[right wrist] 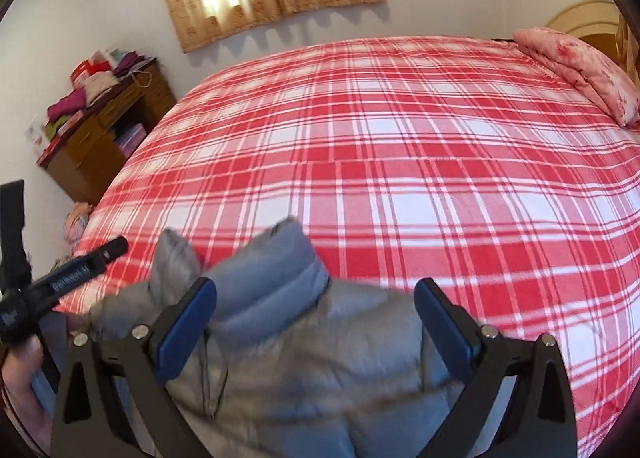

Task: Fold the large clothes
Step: 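Grasp the jacket hem with both grippers and lift it toward the collar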

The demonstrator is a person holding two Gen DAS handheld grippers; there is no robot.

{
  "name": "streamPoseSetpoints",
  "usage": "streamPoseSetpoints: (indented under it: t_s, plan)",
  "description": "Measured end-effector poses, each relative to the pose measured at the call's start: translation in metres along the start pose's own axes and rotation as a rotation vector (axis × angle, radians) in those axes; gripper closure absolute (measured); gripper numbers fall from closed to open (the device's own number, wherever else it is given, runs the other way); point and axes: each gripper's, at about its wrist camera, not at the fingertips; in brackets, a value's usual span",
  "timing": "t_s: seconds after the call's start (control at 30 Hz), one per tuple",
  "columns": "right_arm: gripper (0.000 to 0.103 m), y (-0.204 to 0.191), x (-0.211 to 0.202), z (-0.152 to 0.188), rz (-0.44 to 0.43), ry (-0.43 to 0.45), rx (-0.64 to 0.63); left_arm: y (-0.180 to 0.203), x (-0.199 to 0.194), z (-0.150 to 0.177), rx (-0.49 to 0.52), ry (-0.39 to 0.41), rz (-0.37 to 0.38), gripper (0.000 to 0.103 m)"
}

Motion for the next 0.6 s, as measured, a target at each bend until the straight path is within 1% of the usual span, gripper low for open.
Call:
streamPoseSetpoints:
  t_s: [0.13,0.2,0.23,0.33,0.4,0.43,0.47,0.5,0.53,0.57,0.6]
  plan:
    - [0.0,0.006,0.021,-0.018,-0.014,-0.025,0.042,0.013,0.02,-0.014,-0.021,-0.019,0.007,0.001]
    - [0.0,0.007,0.034,-0.024,-0.02,-0.041,0.062,0.022,0.029,-0.017,0.0,-0.014,-0.003,0.001]
    - [0.0,0.007,0.039,-0.025,-0.02,-0.054,0.066,0.028,0.035,-0.016,0.021,-0.029,-0.009,0.001]
    - [0.0,0.004,0.056,-0.026,-0.004,-0.097,0.045,0.037,0.049,-0.004,0.083,-0.062,-0.014,0.001]
    - [0.0,0.002,0.062,-0.025,0.001,-0.128,0.023,0.036,0.053,0.006,0.118,-0.082,0.002,0.001]
    - [0.0,0.001,0.065,-0.023,-0.008,-0.151,0.003,0.033,0.053,0.012,0.137,-0.092,0.02,0.003]
    - [0.004,0.0,0.067,-0.019,-0.017,-0.172,-0.022,0.031,0.05,0.016,0.154,-0.094,0.039,0.009]
    - [0.014,0.0,0.067,-0.017,-0.025,-0.186,-0.038,0.027,0.047,0.021,0.179,-0.099,0.066,0.03]
    - [0.022,0.0,0.068,-0.013,-0.039,-0.208,-0.056,0.023,0.046,0.027,0.199,-0.123,0.096,0.051]
    - [0.037,0.002,0.068,-0.008,-0.063,-0.231,-0.067,0.019,0.044,0.03,0.206,-0.144,0.115,0.059]
    - [0.051,0.004,0.067,-0.005,-0.072,-0.237,-0.068,0.013,0.039,0.035,0.212,-0.152,0.141,0.072]
Point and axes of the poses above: each gripper's, at about its wrist camera, not at the fingertips, and x roughly the way its jaws point, y to its right, z to its underside, and after that the axes turned 12 degrees about -x, right-handed
